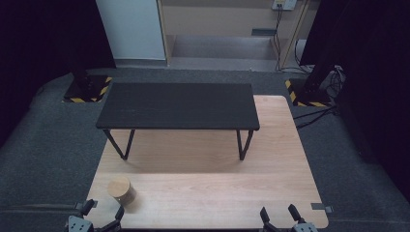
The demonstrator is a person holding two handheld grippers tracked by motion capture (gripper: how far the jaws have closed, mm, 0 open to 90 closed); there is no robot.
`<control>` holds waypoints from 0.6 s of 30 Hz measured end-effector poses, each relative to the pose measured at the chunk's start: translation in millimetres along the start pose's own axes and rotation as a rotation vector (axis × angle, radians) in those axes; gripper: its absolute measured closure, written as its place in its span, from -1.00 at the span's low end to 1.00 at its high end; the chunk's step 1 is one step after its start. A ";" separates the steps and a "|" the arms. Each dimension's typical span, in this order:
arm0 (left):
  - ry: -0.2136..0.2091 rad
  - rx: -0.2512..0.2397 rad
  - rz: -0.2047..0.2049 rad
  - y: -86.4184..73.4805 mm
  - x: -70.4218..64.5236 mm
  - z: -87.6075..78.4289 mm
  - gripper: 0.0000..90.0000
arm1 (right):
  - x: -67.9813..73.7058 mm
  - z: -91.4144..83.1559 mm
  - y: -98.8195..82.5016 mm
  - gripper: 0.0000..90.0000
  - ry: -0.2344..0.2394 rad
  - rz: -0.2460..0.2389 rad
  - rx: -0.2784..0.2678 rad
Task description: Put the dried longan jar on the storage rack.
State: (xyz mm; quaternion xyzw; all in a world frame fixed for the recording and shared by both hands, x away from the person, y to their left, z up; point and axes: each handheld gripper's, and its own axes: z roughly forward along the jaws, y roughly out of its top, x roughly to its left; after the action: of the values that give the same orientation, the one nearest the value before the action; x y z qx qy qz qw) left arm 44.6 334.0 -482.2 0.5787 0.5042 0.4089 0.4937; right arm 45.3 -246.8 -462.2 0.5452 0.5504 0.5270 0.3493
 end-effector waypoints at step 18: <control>-0.007 0.016 -0.011 -12.7 5.1 14.0 -0.99 | -0.1 -1.5 -1.4 -0.90 0.007 0.007 0.020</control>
State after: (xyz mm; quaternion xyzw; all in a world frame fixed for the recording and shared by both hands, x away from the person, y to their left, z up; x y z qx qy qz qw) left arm 56.8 336.9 -497.3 0.5811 0.5089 0.4000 0.4933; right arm 43.5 -247.0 -463.3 0.5487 0.5549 0.5247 0.3401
